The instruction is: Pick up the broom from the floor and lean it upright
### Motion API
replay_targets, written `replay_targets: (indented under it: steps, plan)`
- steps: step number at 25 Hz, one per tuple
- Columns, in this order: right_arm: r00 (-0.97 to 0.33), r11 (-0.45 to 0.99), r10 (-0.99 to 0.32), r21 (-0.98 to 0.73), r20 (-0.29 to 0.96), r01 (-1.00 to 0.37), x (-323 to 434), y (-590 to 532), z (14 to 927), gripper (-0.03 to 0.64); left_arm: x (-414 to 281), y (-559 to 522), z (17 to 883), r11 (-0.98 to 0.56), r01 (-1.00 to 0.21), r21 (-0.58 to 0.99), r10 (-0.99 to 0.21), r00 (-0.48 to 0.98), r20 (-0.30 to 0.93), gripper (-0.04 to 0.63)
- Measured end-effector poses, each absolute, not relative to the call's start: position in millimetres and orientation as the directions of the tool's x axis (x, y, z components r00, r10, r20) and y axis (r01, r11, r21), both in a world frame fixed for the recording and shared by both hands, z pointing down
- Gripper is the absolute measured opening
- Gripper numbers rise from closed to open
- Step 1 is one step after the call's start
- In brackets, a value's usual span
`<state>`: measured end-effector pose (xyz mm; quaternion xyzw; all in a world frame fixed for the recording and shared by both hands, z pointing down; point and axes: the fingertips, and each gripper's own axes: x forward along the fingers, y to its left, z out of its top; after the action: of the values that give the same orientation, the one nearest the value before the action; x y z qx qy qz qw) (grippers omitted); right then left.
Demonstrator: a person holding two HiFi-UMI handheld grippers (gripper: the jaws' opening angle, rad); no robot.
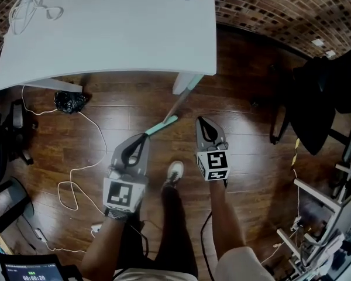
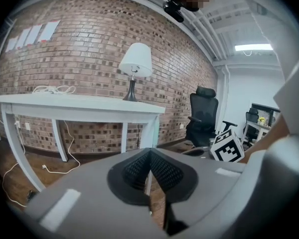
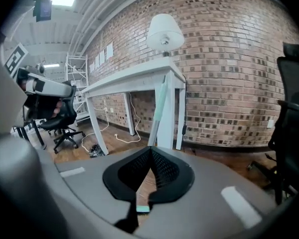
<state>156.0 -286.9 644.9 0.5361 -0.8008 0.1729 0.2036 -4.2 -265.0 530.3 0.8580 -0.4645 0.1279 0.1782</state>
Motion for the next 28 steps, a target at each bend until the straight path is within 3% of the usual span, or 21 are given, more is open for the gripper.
replay_targets:
  steps: [16, 28]
  plan:
    - [-0.323, 0.321, -0.89, -0.059, 0.321, -0.945, 167, -235, 452, 0.012, -1, -246, 418, -0.545, -0.831, 0.111, -0.792, 0.554, 0.257, 0.0]
    - [-0.288, 0.291, -0.944, -0.002, 0.159, -0.957, 168, -206, 276, 0.012, -2, -236, 272, -0.593, -0.805, 0.022, -0.801, 0.592, 0.094, 0.0]
